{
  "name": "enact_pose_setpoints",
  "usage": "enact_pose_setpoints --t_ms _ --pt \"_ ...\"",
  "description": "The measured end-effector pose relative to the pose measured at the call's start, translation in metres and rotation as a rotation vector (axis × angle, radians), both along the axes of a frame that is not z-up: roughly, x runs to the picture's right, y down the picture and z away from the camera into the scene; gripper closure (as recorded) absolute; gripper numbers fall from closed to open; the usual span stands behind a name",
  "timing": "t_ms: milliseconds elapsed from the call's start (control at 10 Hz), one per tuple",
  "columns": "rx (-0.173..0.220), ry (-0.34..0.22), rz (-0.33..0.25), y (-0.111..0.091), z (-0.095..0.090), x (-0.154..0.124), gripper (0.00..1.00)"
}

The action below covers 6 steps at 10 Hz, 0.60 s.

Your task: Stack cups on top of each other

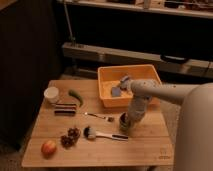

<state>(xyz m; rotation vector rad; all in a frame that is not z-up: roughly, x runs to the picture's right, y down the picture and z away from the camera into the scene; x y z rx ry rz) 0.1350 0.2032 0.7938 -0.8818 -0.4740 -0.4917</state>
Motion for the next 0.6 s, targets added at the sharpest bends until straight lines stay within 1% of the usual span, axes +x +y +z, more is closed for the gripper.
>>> enact_pose_setpoints --t_ms 200,500,600 --pt "-0.006 0.019 -0.004 -0.008 -0.008 0.002 1.00" --pt "0.012 0.012 -0.008 -0.046 -0.049 -0.005 1.00" --pt "0.031 -0.008 -0.004 -0.071 -0.073 -0.011 1.00"
